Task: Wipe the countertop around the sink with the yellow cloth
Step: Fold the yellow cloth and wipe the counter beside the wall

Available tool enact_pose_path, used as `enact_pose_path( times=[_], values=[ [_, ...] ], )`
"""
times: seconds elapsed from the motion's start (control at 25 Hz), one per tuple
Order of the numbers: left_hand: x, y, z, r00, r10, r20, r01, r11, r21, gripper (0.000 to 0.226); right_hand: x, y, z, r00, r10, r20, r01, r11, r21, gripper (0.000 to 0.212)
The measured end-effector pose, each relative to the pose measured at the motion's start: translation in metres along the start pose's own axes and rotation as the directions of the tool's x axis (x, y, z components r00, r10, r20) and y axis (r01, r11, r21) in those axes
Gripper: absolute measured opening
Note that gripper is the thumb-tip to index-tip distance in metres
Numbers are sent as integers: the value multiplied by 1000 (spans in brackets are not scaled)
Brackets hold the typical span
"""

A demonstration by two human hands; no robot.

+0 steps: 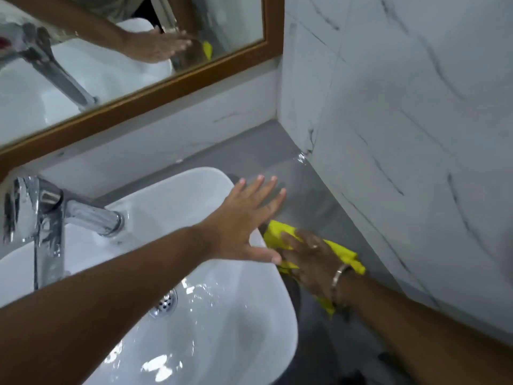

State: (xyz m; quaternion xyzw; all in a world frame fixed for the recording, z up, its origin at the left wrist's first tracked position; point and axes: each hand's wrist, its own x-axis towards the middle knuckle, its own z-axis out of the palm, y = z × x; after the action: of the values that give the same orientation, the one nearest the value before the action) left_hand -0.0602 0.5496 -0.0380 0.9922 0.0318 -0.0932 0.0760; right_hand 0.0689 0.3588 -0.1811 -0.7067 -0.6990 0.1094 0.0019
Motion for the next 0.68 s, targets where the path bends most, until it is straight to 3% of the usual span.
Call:
enact_pose_path(
  times=[0.08,0.16,0.2,0.24,0.32,0.4,0.44,0.48,0.56,0.6,0.64,0.68],
  values=[
    [2,0,1,1000,-8,11,7,1000,30,116,-47,21,-11,976,212,-58,-214,977,-28,56],
    [3,-2,2,1000,-17,12,17,999,39,115,-59,16,-18,865,486,-125,-482,874,60,60],
    [3,-3,3,1000,-17,2,17,999,37,114,-63,-7,-21,818,560,-134,-548,828,118,62],
    [2,-4,4,1000,-8,-11,8,999,34,112,-69,-39,-16,808,557,-190,-536,830,155,62],
    [1,-4,7,999,8,-31,-7,1000,13,107,-91,-98,-10,918,318,-239,-295,947,126,56],
    [0,-7,9,998,20,-56,-21,1000,-17,104,-109,-93,-4,981,81,-176,-86,996,-25,56],
    [1,-9,10,998,21,-64,-22,1000,-16,103,-109,-72,-6,984,120,-135,-135,985,-110,59],
    [1,-9,10,997,23,-68,-23,1000,-3,103,-107,-46,-4,956,266,-124,-284,945,-162,60],
    [1,-7,13,997,26,-77,-24,999,29,102,-107,-21,-4,726,674,-134,-676,736,41,56],
    [0,-7,12,996,27,-82,-24,999,35,102,-106,-37,0,620,772,-141,-760,635,134,56],
    [1,-7,12,996,29,-83,-26,999,42,103,-100,-61,12,592,789,-165,-774,613,156,55],
    [1,-6,10,997,30,-75,-27,998,49,103,-97,-93,25,658,733,-172,-717,679,155,55]
  ],
)
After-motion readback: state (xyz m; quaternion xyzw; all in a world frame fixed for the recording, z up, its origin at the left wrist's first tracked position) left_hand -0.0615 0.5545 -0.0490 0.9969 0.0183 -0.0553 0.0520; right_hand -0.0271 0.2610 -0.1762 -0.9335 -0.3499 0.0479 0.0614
